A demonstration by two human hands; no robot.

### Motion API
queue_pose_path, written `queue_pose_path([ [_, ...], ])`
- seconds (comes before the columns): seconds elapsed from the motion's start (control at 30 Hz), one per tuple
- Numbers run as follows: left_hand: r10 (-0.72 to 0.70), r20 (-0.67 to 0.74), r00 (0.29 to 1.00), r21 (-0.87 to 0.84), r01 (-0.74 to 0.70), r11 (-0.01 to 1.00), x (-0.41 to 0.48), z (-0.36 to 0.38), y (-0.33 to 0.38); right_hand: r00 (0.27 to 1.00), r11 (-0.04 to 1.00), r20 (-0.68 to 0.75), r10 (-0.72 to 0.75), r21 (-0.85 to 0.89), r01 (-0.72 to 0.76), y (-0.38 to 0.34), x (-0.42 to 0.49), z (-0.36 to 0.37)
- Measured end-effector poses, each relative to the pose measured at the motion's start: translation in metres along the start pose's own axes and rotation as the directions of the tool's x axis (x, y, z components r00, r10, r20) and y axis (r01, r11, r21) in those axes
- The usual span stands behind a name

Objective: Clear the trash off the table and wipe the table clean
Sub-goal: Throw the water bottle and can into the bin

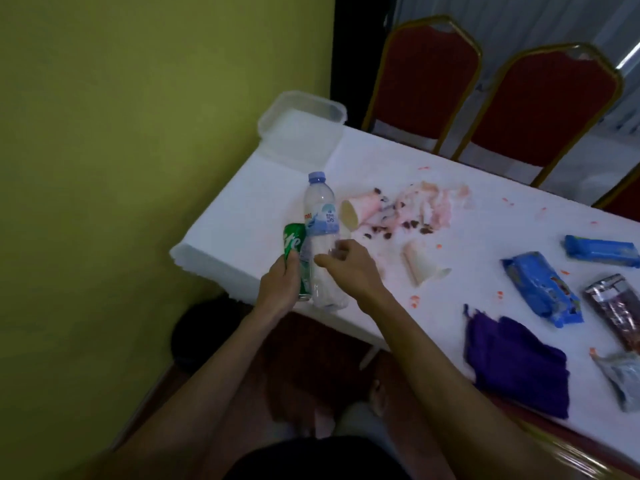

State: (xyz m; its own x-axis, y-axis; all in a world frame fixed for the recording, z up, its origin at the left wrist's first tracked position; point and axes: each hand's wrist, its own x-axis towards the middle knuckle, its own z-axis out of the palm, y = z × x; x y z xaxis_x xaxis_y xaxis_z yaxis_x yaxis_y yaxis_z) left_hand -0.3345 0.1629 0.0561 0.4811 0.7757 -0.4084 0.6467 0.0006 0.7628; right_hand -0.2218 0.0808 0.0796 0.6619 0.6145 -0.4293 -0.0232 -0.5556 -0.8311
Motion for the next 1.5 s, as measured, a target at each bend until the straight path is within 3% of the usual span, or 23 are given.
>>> queue_pose_path([
  [0.2,-0.069,-0.098,0.993,-0.145,0.054,0.988,-0.023,-0.065,-0.068,0.977,0.975,0.203,-0.067,-0.196,0.108,-0.009,-0.022,0.093],
  [0.37,-0.223,-0.140,0.965,-0.211,0.191,0.959,-0.035,-0.092,-0.118,0.928,0.936,0.368,-0.057,-0.302,0.178,-0.010,-0.029,0.147],
  [0.67,-0.526,-0.143,0.838,-0.353,0.453,0.819,-0.028,-0.118,-0.185,0.816,0.909,0.578,-0.007,-0.337,0.246,-0.002,-0.015,0.222],
  [0.77,-0.582,-0.143,0.801,-0.355,0.507,0.785,-0.014,-0.122,-0.212,0.769,0.898,0.634,0.078,-0.379,0.222,0.013,0.002,0.251],
  [0.93,-0.632,-0.161,0.758,-0.326,0.563,0.759,0.028,-0.118,-0.266,0.738,0.843,0.656,0.156,-0.478,0.247,0.050,0.047,0.308],
  [1.23,-0.632,-0.305,0.712,-0.414,0.498,0.762,0.120,-0.069,-0.401,0.734,0.814,0.658,0.167,-0.513,0.274,0.165,0.147,0.424],
  [1.5,-0.567,-0.273,0.777,-0.285,0.498,0.819,0.173,-0.030,-0.488,0.737,0.763,0.647,0.196,-0.572,0.300,0.243,0.209,0.482],
])
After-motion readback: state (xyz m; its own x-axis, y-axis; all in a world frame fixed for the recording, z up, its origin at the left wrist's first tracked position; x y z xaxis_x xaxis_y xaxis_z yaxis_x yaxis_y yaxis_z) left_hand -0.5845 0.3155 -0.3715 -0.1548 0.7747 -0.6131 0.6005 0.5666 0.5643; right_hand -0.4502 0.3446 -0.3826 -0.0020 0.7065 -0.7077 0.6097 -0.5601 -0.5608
